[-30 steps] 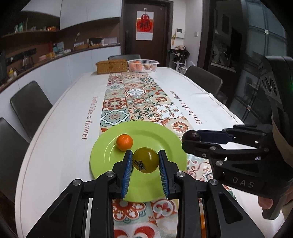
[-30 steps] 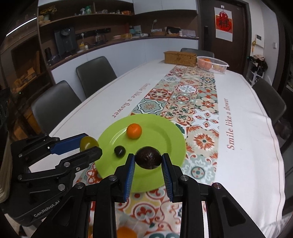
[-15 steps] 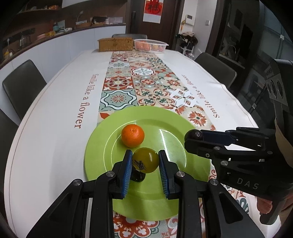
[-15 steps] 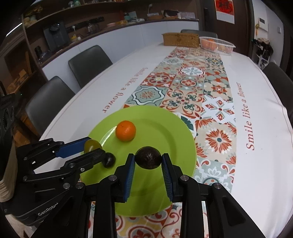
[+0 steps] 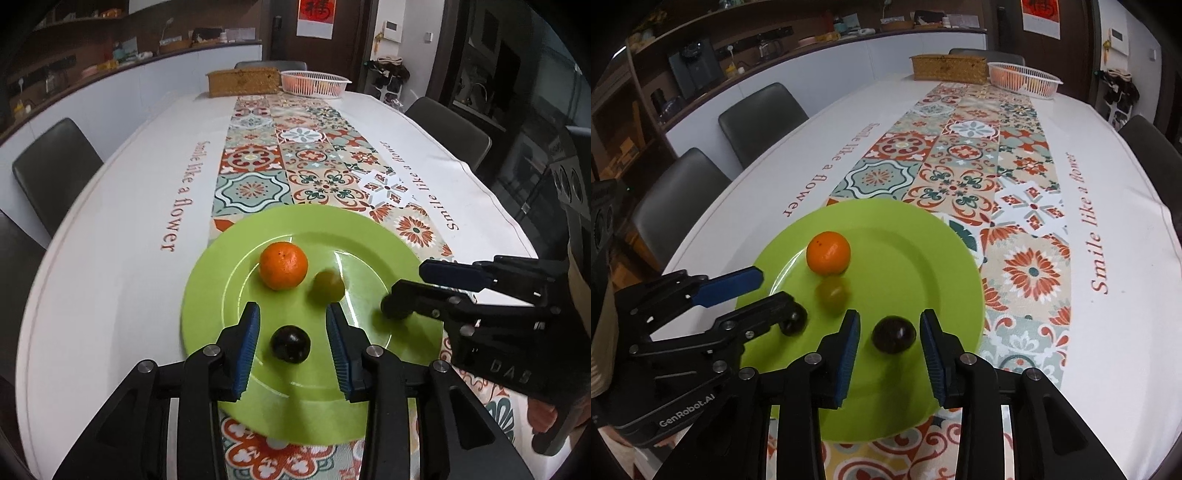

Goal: Organize fruits
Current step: 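Lower both held fruits onto the green plate and open both grippers, then withdraw both tools from the plate back toward the remaining fruits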

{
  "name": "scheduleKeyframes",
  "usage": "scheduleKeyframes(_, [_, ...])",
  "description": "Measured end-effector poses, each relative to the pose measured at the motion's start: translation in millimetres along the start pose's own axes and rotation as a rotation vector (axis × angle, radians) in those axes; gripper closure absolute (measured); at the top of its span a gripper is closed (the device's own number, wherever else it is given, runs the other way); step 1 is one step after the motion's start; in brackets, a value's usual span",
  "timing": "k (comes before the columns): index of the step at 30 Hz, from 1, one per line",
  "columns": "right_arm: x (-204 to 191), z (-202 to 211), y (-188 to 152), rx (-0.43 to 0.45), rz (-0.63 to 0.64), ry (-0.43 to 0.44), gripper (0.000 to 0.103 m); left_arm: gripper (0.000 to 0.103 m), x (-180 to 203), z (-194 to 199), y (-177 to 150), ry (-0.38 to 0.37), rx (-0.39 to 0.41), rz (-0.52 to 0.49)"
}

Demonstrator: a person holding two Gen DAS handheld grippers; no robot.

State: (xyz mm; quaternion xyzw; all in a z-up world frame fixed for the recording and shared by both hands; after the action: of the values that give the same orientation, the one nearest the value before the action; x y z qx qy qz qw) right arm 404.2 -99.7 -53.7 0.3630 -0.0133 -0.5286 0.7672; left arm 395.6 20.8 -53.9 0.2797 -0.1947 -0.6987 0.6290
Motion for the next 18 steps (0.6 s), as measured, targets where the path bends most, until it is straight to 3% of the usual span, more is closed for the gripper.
scheduleKeyframes(5, [-7,18,-7,0.027,0.003,0.003,0.068,0.064,-2,25,-7,0.031,0.038,-0.009])
scheduleKeyframes(8, [-17,32,-12,0.047,0.029,-0.009,0.061,0.063,-4,42,-10,0.039,0.066,-0.010])
scheduleKeyframes(18, [-52,90,-37,0.157,0.094,-0.019,0.054,0.054,-5,116,-29,0.061,0.192,-0.010])
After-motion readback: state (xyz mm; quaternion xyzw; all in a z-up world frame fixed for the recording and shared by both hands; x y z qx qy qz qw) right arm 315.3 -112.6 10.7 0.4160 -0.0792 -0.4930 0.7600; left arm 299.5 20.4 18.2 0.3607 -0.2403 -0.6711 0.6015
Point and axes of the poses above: each gripper's, at about its wrist camera, not at the fingertips, and z roughly against the way its jaws point, x to its right, y to its top, the point moved 3 cm from there along -z, roughly the way its jaws point, and after that the axes turned 15 degrees about y, right-handed, at the moved point
